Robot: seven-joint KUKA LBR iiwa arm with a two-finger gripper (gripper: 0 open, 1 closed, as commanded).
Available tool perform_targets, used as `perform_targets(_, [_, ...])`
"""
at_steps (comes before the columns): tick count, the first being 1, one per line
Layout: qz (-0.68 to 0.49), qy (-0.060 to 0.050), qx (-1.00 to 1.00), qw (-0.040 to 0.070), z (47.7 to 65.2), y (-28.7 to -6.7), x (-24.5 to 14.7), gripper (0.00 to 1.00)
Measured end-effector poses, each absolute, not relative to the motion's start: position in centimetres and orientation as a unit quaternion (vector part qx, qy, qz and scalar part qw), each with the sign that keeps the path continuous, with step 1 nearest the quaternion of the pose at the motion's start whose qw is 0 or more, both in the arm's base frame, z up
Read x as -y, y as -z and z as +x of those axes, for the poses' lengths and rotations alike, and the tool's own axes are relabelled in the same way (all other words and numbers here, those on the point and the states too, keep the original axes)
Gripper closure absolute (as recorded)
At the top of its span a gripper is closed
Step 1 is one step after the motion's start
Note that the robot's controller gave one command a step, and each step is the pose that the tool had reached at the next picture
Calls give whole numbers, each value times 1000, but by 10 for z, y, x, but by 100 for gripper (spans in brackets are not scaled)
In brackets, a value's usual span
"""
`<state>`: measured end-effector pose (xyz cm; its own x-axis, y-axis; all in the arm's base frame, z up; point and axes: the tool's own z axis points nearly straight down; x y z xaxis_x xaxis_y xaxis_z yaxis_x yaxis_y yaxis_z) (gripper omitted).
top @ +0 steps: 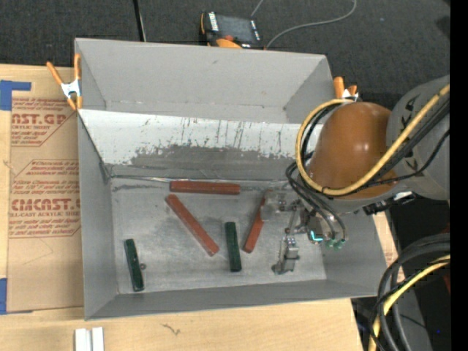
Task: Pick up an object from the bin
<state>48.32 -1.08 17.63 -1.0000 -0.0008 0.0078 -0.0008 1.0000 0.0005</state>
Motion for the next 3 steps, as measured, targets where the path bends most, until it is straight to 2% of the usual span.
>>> perform_targets(1, [132, 1, 991, 1, 525, -75, -33, 0])
perform_targets(2, [101, 1, 995, -1, 500, -70, -14, 0])
perform_targets(3, [102, 1, 995, 1, 500, -70, -14, 100])
